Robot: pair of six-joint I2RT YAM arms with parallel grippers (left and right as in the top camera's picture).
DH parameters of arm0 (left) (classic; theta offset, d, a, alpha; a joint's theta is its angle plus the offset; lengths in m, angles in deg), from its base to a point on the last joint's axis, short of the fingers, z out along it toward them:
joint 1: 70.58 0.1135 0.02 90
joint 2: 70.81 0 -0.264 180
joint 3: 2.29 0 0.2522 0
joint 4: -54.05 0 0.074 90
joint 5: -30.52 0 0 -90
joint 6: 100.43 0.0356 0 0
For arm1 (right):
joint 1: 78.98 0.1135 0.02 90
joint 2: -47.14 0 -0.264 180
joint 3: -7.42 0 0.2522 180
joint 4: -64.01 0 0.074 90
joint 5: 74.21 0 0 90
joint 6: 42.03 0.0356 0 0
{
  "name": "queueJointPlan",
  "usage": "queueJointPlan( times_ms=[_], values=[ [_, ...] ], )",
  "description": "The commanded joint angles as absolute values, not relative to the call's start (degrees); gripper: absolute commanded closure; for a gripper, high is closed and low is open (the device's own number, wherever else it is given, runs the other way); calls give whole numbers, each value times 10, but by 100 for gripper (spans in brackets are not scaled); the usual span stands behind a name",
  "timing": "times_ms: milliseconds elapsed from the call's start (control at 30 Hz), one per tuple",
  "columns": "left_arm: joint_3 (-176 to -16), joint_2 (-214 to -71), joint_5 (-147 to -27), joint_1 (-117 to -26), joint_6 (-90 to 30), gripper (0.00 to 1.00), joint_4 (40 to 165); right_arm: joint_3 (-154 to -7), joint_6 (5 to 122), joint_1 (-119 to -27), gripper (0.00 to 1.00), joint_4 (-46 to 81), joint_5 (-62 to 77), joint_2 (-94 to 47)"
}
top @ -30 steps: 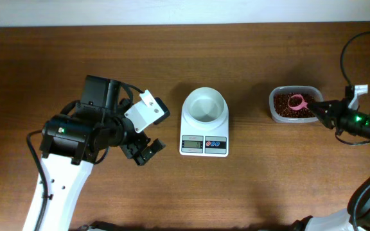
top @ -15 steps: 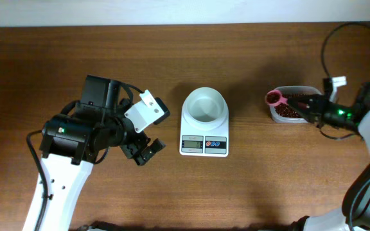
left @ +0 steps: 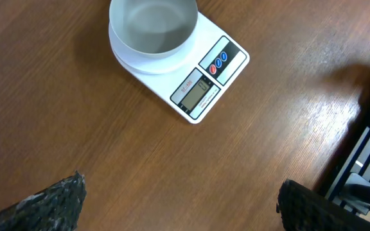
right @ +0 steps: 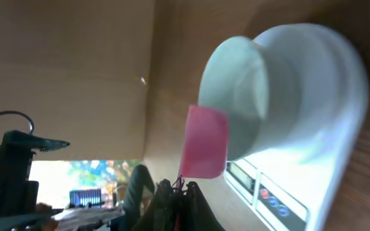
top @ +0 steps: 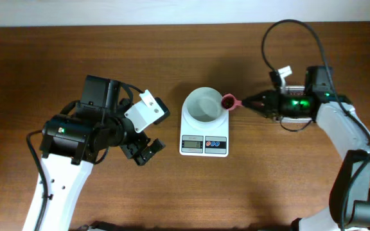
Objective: Scoop and weigh 50g on scale
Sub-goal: 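Lift the filled scoop and carry it over the white bowl, then tilt the scoop with the right gripper to pour beans into bowl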
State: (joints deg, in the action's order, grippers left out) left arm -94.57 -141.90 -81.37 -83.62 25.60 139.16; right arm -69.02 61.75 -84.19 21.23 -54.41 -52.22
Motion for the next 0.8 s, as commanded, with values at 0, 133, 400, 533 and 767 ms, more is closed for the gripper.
queueJointPlan(
  times_ms=[0,133,400,533,767],
  values=[
    [-944,-1417,-822,-833,265,1,1391,-693,665,-808,96,244,-555,-526],
    [-944,-1417,-822,-833,265,1,1391,-693,679,-774,96,275,-492,-526],
    [-944,-1417,-822,-833,265,1,1391,-693,503,-748,96,353,-450,-526],
    [-944,-1417,-822,-833,265,1,1391,-693,427,-748,94,353,-447,-526],
    [-944,-1417,-822,-833,265,1,1391,-693,394,-748,96,357,-382,-526]
  ],
)
